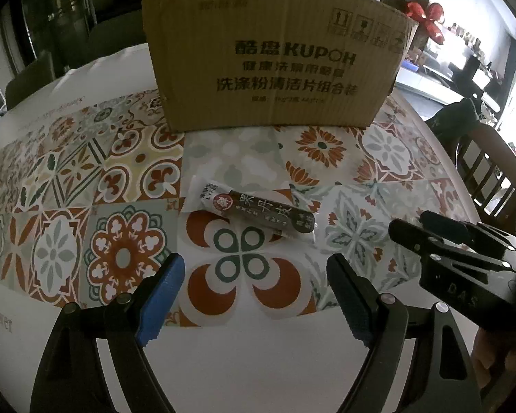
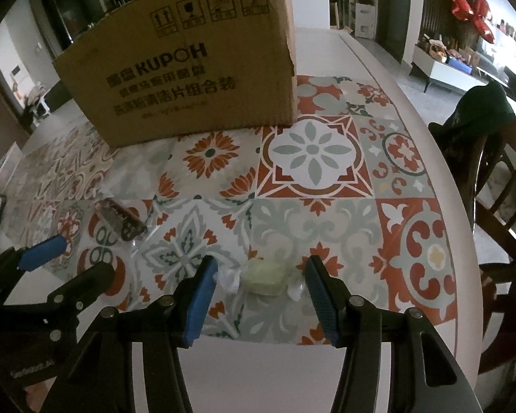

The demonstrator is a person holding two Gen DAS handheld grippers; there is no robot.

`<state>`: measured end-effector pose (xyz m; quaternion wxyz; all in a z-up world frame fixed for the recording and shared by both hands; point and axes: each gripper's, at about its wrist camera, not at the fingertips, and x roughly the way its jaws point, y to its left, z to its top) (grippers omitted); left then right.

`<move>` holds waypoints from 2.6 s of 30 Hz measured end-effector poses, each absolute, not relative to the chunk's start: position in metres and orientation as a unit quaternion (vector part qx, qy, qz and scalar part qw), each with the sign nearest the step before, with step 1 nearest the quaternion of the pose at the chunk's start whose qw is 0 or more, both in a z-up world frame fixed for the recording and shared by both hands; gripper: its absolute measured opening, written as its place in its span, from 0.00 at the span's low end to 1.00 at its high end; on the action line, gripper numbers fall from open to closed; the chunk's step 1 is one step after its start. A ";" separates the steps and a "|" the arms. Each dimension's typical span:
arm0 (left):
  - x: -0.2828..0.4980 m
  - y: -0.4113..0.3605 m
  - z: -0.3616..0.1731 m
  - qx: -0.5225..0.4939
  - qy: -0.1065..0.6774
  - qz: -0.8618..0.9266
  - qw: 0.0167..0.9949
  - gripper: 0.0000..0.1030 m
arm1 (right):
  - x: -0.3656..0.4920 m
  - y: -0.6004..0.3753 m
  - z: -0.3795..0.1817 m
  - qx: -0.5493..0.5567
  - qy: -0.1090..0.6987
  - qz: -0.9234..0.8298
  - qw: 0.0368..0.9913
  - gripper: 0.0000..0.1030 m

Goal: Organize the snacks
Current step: 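Grasp the white stick snack bar with the left tool while the right tool grasps the pale green candy, then carry the stick bar and green candy over the box and release both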

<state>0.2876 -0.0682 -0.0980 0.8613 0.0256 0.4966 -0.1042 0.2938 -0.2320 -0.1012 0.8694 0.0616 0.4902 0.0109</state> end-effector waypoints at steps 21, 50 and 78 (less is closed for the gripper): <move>0.287 -0.073 -0.096 0.023 0.501 -0.097 0.859 0.82 | 0.290 -0.242 -0.095 0.084 0.463 0.026 0.882 0.23; 0.336 -0.084 -0.116 -0.020 0.522 0.003 0.853 0.44 | 0.322 -0.239 -0.085 0.094 0.432 0.080 0.893 0.23; 0.300 -0.064 -0.065 -0.039 0.463 -0.071 0.882 0.21 | 0.302 -0.214 -0.057 0.085 0.415 0.094 0.901 0.23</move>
